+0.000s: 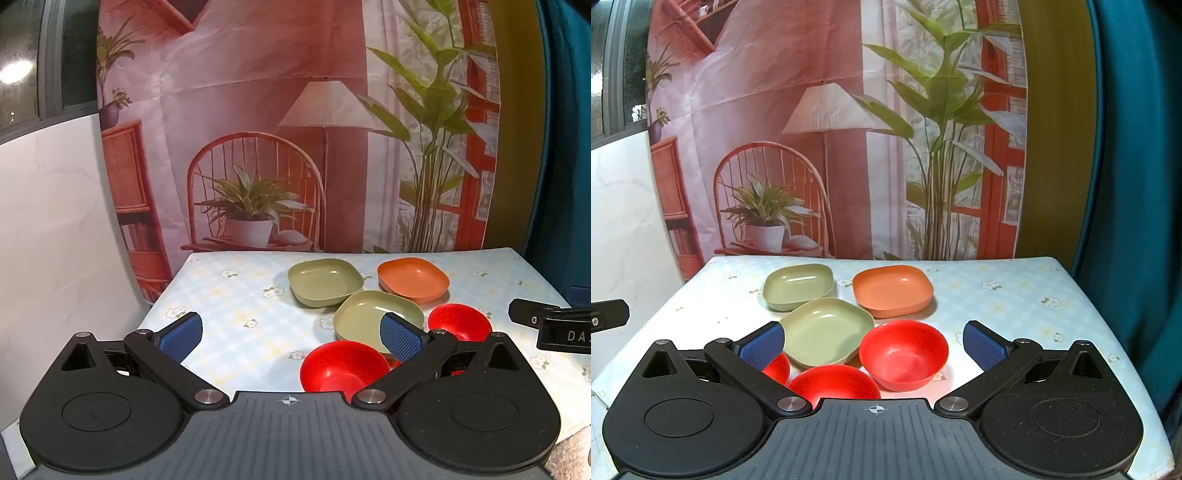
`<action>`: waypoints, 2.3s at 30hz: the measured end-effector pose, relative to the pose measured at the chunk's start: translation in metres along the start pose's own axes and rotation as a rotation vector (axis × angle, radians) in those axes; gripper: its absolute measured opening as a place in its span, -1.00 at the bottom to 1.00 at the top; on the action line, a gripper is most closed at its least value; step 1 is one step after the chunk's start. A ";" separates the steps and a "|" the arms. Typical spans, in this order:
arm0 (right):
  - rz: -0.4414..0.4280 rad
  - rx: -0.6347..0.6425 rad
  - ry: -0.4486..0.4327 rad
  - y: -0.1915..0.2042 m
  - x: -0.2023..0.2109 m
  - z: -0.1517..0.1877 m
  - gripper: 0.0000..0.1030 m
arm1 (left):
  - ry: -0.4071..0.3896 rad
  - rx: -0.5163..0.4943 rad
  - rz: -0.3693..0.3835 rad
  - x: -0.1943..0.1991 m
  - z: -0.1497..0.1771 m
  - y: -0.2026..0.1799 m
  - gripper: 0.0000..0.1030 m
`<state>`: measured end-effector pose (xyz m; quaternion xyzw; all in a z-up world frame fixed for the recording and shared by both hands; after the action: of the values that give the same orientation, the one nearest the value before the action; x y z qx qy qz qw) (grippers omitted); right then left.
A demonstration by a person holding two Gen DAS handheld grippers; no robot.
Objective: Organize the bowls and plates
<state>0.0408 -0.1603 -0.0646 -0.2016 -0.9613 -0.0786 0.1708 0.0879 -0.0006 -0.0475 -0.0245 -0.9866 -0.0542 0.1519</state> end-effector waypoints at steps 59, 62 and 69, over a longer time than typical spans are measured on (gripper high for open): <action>-0.005 0.008 -0.019 0.000 0.003 -0.006 0.99 | -0.021 0.008 0.010 0.003 -0.004 0.001 1.00; -0.005 0.008 -0.019 0.000 0.004 -0.006 0.99 | -0.021 0.008 0.010 0.003 -0.004 0.001 1.00; -0.005 0.008 -0.019 0.000 0.003 -0.006 0.99 | -0.020 0.008 0.011 0.003 -0.004 0.002 1.00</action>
<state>0.0395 -0.1603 -0.0582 -0.1993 -0.9636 -0.0731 0.1624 0.0863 0.0007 -0.0430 -0.0297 -0.9882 -0.0491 0.1422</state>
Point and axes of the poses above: each gripper's, at about its wrist camera, not at the fingertips, and x roughly against the way its jaws point, y to its left, z to its underside, the point moved 10 cm from there along -x, roughly the way its jaws point, and after that the axes turned 11 degrees about -y, right-handed, at the moved point
